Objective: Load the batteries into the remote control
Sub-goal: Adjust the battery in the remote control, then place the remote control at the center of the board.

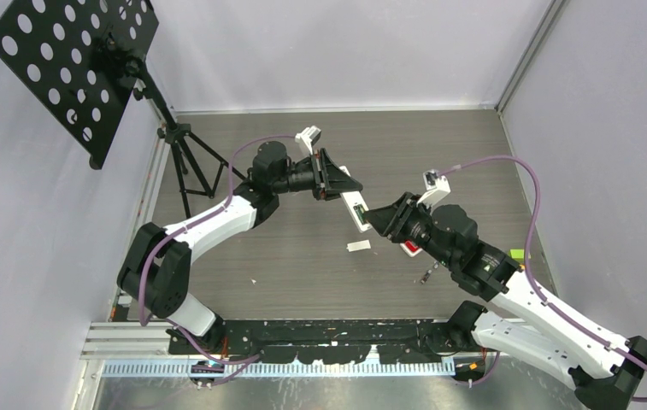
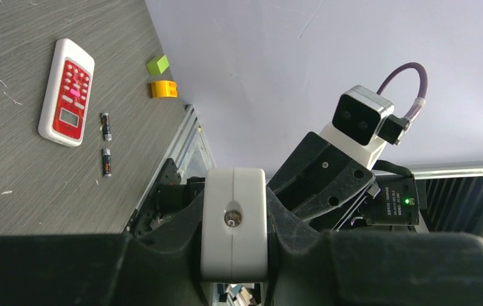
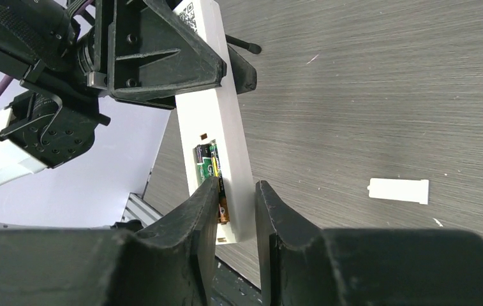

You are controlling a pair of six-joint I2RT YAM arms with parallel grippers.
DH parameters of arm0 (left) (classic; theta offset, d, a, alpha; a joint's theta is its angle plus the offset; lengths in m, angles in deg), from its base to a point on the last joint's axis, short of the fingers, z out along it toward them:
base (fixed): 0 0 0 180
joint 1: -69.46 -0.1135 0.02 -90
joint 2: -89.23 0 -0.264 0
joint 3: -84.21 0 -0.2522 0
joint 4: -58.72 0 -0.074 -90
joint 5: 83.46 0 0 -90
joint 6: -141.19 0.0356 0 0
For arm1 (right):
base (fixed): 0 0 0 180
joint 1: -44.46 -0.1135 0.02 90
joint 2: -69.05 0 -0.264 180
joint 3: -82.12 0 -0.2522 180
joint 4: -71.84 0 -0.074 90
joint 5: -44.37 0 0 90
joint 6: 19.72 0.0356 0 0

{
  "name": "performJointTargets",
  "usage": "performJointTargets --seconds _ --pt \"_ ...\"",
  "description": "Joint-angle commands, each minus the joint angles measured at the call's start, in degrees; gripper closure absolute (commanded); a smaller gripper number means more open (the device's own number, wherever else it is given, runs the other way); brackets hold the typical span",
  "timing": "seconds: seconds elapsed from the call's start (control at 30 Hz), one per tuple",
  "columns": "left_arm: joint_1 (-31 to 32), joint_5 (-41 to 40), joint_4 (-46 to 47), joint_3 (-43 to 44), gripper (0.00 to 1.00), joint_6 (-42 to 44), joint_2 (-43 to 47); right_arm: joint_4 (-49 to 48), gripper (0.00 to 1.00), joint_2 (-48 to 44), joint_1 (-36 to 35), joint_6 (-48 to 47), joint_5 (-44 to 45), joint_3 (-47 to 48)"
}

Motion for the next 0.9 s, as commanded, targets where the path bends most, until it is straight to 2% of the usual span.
performJointTargets --seconds 0.0,0.1,0.33,0.43,0.63,0.77,0.87 --pt "-0.1 1.8 2.8 2.8 1.00 -0.2 2.0 0.8 0.72 1.9 0.3 -0.4 1.0 2.2" --pt "-0.2 1.7 2.7 2.7 1.00 0.2 1.8 0.8 0.67 2.4 0.3 -0.5 0.7 2.3" --pt "-1.3 -0.7 -1.2 0.2 1.00 6.2 2.8 2.9 0.35 1.1 0.3 -1.7 1.5 3.9" --pt "-2.4 -3.0 -5.2 -1.7 1.00 11.3 4.2 5.5 0.29 1.1 0.3 -2.5 1.9 5.5" --pt "-5.0 -9.3 -12.5 -6.3 1.00 18.0 7.3 14.7 0.29 6.1 0.4 -1.7 6.7 9.7" --pt "-5.3 -12.6 -16.1 -8.6 1.00 21.4 9.1 22.4 0.33 14.7 1.2 -1.0 8.7 13.5" --pt "-5.3 -13.7 -16.3 -10.2 1.00 22.3 10.1 25.9 0.33 22.0 1.7 -5.4 9.0 16.6"
